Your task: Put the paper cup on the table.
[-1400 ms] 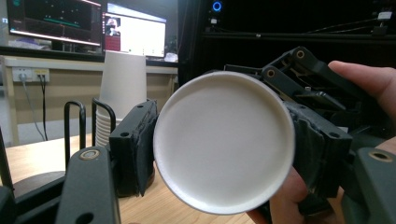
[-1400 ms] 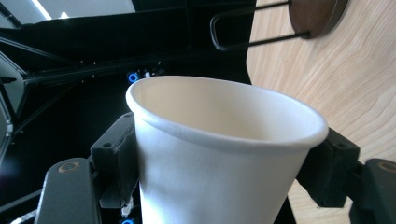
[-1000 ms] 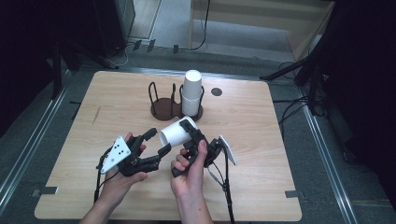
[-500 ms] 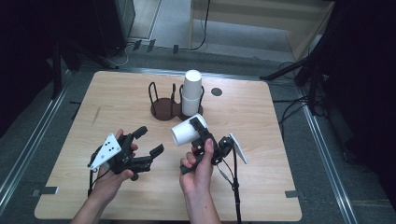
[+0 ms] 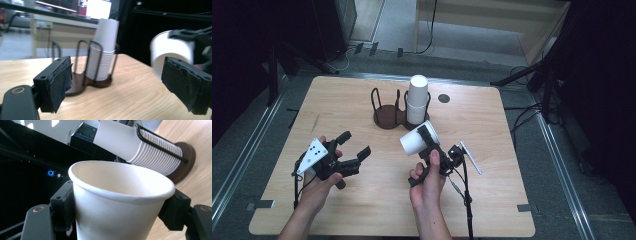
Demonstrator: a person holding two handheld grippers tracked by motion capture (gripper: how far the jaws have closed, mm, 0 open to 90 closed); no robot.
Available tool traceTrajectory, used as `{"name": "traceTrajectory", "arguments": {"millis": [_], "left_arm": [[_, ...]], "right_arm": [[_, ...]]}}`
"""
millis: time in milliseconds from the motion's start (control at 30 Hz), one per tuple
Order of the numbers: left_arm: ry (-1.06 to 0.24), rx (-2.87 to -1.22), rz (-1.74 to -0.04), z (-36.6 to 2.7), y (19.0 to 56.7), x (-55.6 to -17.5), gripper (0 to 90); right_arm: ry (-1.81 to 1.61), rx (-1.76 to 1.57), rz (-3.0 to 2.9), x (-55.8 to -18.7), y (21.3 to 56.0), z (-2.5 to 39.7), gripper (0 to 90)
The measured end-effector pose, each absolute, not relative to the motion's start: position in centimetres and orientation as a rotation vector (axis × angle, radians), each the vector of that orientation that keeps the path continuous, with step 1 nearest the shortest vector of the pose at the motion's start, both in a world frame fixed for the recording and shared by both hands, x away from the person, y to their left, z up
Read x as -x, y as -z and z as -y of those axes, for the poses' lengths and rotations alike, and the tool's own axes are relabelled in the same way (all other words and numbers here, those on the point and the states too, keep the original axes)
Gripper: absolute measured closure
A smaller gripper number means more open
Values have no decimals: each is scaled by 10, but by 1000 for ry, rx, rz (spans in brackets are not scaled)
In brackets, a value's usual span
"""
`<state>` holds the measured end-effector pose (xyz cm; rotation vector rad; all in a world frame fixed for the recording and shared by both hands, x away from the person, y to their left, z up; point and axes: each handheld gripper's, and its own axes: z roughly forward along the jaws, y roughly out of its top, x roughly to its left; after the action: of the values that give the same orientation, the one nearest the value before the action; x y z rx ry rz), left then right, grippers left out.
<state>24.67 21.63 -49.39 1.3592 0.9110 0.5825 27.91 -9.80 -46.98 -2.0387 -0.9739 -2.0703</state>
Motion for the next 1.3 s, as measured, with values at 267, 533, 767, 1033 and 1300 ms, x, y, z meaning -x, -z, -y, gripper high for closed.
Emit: {"name": "traceTrajectory", "arguments": {"millis": [267, 533, 767, 1033, 1300], "left_arm": [[-644, -1369, -1000, -244, 507, -252, 105], [-703, -1364, -1089, -267, 519, -253, 105], [-737, -1367, -1170, -280, 530, -255, 92], [-754, -1340, -1215, -295, 536, -253, 92], [-786, -1300, -1253, -309, 544, -252, 93]], "right_arm": [[2138, 2060, 1142, -280, 467, 99, 264], [2220, 2073, 1373, -282, 467, 101, 265], [2292, 2092, 1567, -284, 467, 102, 270], [2372, 2093, 1720, -288, 469, 107, 271], [2438, 2099, 1854, -300, 470, 117, 270]]}}
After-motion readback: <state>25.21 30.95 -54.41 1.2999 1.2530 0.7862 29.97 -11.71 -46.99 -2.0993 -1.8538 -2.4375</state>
